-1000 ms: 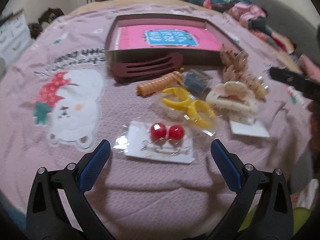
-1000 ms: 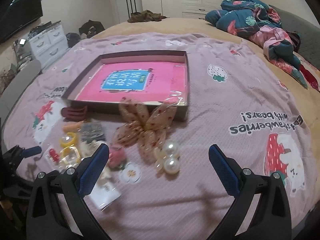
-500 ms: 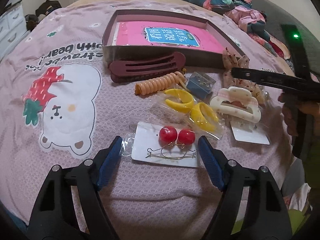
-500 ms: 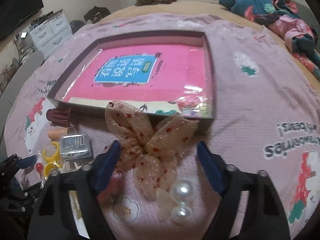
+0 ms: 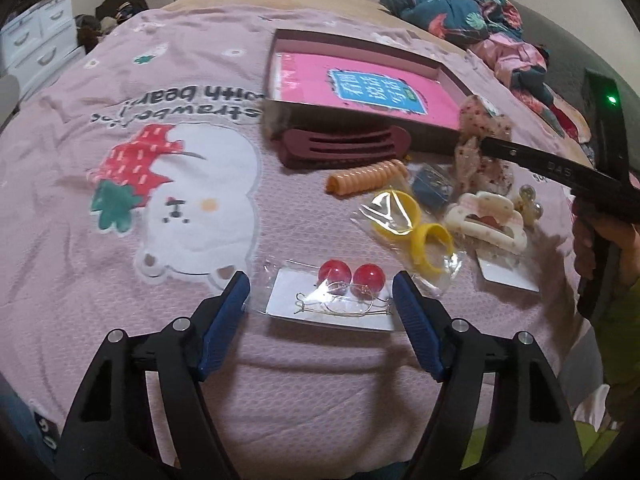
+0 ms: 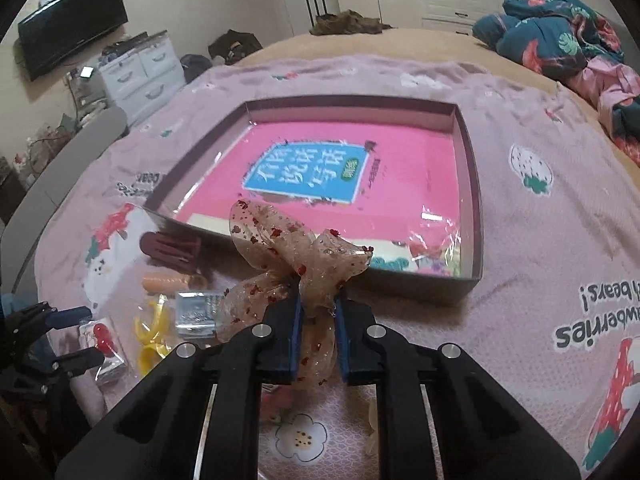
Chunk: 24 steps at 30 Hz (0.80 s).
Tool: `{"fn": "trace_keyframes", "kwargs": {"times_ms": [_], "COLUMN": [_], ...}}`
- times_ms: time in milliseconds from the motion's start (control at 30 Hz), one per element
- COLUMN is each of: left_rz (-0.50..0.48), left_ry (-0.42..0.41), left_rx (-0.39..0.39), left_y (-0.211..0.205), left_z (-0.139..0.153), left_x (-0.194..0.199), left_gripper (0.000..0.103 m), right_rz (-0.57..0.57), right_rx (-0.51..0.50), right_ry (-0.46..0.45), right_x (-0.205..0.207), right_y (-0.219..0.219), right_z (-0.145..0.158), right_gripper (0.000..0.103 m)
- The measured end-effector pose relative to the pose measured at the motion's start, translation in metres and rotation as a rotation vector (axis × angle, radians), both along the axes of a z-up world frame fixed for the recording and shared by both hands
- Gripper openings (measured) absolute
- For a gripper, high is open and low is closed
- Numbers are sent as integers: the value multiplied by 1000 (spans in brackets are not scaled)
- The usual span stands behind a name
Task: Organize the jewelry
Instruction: 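Carry the bow into the brown box with the right tool while the left tool places the cherry card there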
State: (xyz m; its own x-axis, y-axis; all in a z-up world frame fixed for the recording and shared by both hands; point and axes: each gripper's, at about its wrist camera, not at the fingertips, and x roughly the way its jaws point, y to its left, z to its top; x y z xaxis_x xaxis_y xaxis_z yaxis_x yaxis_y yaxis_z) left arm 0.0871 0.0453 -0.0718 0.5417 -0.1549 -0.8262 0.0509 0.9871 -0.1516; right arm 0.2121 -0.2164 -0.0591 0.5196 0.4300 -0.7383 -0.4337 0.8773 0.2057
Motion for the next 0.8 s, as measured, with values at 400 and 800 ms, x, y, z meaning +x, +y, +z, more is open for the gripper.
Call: {"fn": "trace_keyframes", "kwargs": {"times_ms": [400,800], "left_rz": [39,-20], "left_ry": [-29,-66], "left_rx": [4,-27], "left_y": [22,4], "left_z": [15,42], "left_x": [5,39], "left_gripper": [62,46], "right_rz": [7,2], "right_rx": [39,51], "right_ry": [-57,-80], "right_x": [-8,-6], "right_y": [1,-4], "right_z": [29,48], "right_gripper": [13,13]}}
